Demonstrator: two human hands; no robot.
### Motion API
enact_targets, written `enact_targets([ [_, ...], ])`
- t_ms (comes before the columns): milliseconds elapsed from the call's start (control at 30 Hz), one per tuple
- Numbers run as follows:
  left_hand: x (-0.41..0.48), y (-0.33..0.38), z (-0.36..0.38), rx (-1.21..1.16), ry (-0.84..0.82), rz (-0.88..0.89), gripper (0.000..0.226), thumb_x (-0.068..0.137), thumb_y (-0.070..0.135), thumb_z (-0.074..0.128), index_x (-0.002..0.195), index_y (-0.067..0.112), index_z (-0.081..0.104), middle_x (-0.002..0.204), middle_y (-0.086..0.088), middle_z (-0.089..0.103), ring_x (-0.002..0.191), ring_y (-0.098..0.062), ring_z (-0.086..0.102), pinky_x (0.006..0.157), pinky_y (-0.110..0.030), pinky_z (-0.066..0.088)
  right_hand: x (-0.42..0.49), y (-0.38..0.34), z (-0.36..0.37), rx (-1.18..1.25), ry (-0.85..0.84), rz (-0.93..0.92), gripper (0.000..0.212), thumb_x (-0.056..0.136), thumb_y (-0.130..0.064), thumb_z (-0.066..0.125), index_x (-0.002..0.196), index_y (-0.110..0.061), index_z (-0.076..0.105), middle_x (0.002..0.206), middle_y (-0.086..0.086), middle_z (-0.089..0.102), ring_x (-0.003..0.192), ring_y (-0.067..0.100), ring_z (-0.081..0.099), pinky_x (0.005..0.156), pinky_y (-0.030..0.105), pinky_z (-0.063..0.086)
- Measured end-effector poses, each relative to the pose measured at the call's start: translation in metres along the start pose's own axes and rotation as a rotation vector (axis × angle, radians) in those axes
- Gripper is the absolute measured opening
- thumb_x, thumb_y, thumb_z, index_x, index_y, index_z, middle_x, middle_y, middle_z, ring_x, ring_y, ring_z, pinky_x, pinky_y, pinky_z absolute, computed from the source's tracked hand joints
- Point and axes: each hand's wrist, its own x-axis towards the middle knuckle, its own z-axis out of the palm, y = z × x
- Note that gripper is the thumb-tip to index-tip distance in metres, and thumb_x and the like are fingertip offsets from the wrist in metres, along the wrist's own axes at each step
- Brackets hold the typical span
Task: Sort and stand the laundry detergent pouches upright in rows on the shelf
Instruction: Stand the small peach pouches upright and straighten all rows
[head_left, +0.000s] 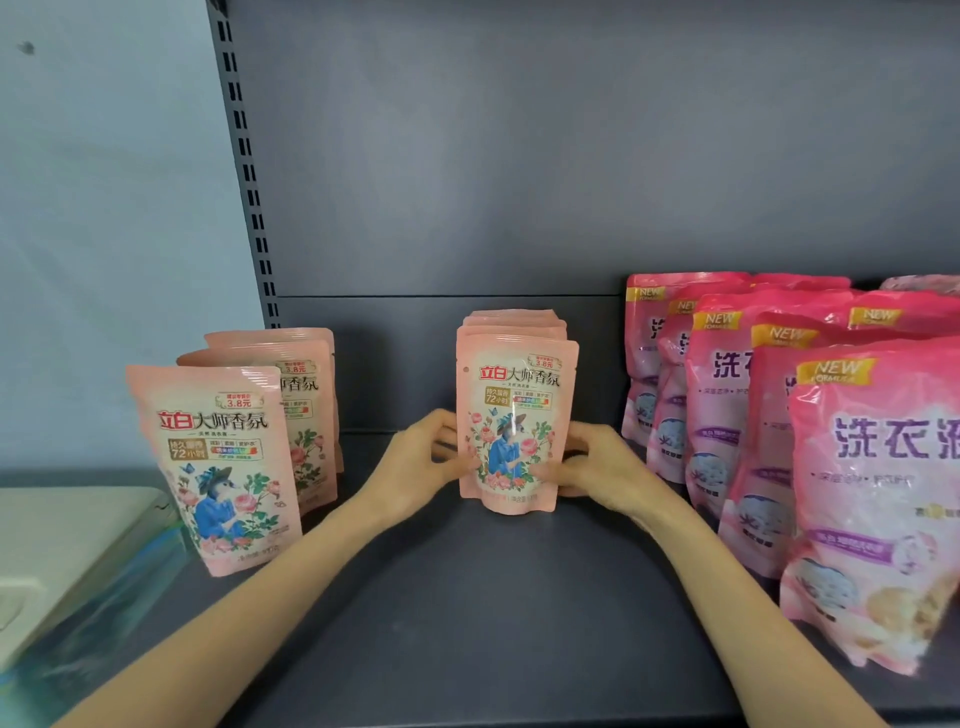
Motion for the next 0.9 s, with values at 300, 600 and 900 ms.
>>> enact_targets([
  [300, 0.005, -0.008, 0.005, 0.131, 0.031, 0.002, 0.01, 0.082, 0.009, 0.068, 0.085, 0.013, 0.06, 0.086, 0.0, 0.068, 0.073, -0.003, 0.062, 0.065, -0.007, 0.046, 0.007, 0.013, -0.004, -0.193, 0.142, -0.053, 0.029, 0.084, -0.003, 0.065, 0.112, -0.014, 0.067, 0.104, -0.002, 0.069, 0.092, 0.013, 0.067, 0.082, 0.031, 0.055],
  [600, 0.005, -0.012, 0.009, 0.186, -0.043, 0.011, 0.02, 0.083, 0.01, 0.067, 0.102, 0.01, 0.067, 0.093, 0.0, 0.07, 0.073, 0.001, 0.06, 0.065, -0.001, 0.045, 0.009, 0.021, -0.011, -0.356, 0.121, 0.033, 0.018, 0.074, -0.013, 0.078, 0.091, -0.008, 0.073, 0.085, 0.0, 0.071, 0.078, 0.008, 0.063, 0.077, 0.024, 0.052],
  [900, 0.009, -0.011, 0.006, 0.226, -0.064, 0.003, 0.024, 0.08, 0.008, 0.07, 0.103, 0.006, 0.065, 0.094, -0.005, 0.071, 0.071, 0.0, 0.06, 0.063, -0.005, 0.046, 0.007, 0.016, -0.01, -0.427, 0.16, 0.035, 0.014, 0.079, -0.008, 0.073, 0.071, -0.017, 0.064, 0.08, 0.004, 0.069, 0.074, 0.012, 0.064, 0.071, 0.018, 0.048],
])
